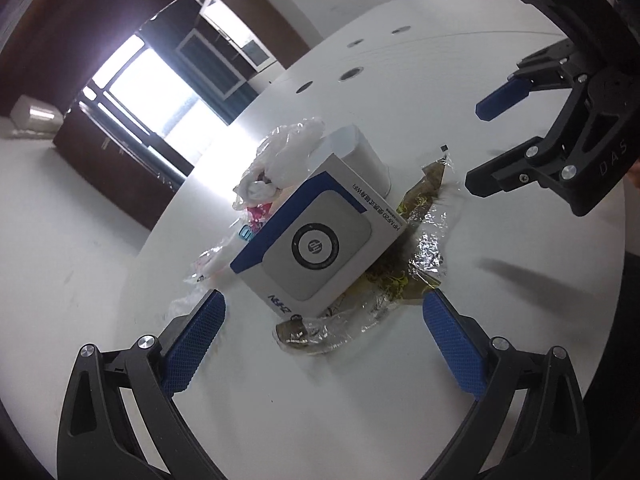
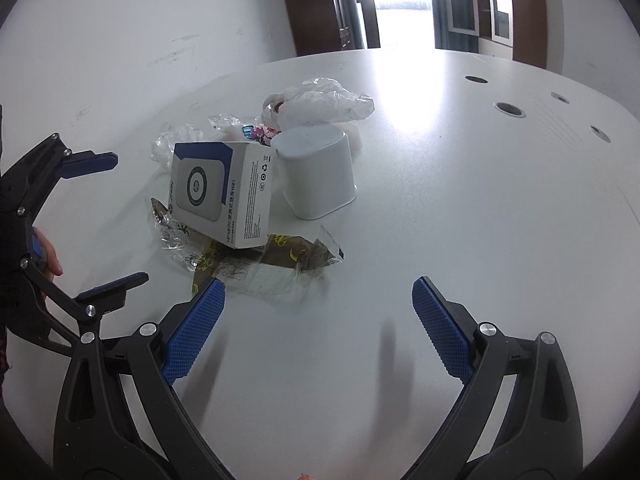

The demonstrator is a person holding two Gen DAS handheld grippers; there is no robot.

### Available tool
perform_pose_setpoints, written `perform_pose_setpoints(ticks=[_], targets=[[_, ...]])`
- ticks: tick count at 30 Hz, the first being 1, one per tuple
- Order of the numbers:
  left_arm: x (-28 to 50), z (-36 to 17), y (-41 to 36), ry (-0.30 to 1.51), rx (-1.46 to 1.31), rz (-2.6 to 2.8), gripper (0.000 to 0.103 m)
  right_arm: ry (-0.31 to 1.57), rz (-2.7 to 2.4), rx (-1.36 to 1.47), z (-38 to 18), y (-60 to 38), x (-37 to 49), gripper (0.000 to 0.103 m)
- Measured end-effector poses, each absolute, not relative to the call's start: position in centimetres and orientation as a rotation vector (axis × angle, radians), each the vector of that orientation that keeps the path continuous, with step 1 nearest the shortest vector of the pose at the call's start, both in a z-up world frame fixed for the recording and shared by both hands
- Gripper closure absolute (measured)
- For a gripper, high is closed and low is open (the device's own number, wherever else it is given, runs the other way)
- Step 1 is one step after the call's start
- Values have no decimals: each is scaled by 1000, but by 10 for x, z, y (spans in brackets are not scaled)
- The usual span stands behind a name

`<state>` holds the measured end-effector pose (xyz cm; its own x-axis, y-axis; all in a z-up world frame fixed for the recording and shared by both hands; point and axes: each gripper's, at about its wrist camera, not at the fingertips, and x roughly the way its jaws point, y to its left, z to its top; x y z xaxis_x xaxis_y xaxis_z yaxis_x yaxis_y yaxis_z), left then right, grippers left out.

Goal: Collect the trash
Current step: 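Raise both tools from the wastebasket and move toward the table trash, then grasp the white HP box with the left tool while the right tool grasps the brown plastic bag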

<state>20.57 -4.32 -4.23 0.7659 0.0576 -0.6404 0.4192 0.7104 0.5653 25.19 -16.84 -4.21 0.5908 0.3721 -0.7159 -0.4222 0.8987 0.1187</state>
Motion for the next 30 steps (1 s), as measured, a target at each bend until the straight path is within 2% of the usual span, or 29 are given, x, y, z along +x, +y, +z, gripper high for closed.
perform_pose_setpoints(ticks=[6, 13, 16, 18, 23, 26, 30], targets=[[233, -46, -54, 705, 876, -246, 6, 852, 461, -63, -47, -164, 276, 14], [254, -63, -58, 717, 984, -237, 6, 898, 479, -71, -56, -158, 292, 24], [259, -64, -59, 730, 993, -268, 6, 920, 508, -55, -61, -158, 297, 41], [261, -68, -60, 731, 1023, -281, 6, 914, 509, -56, -62, -158, 297, 43], [256, -76, -63, 717, 1062, -320, 6, 920, 518, -86, -60, -154, 297, 71], [251, -76, -62, 694, 1059, -289, 12, 916, 524, -97, -61, -153, 292, 83], [250, -72, -58, 698, 1005, -251, 14, 885, 507, -69, -57, -156, 285, 90]])
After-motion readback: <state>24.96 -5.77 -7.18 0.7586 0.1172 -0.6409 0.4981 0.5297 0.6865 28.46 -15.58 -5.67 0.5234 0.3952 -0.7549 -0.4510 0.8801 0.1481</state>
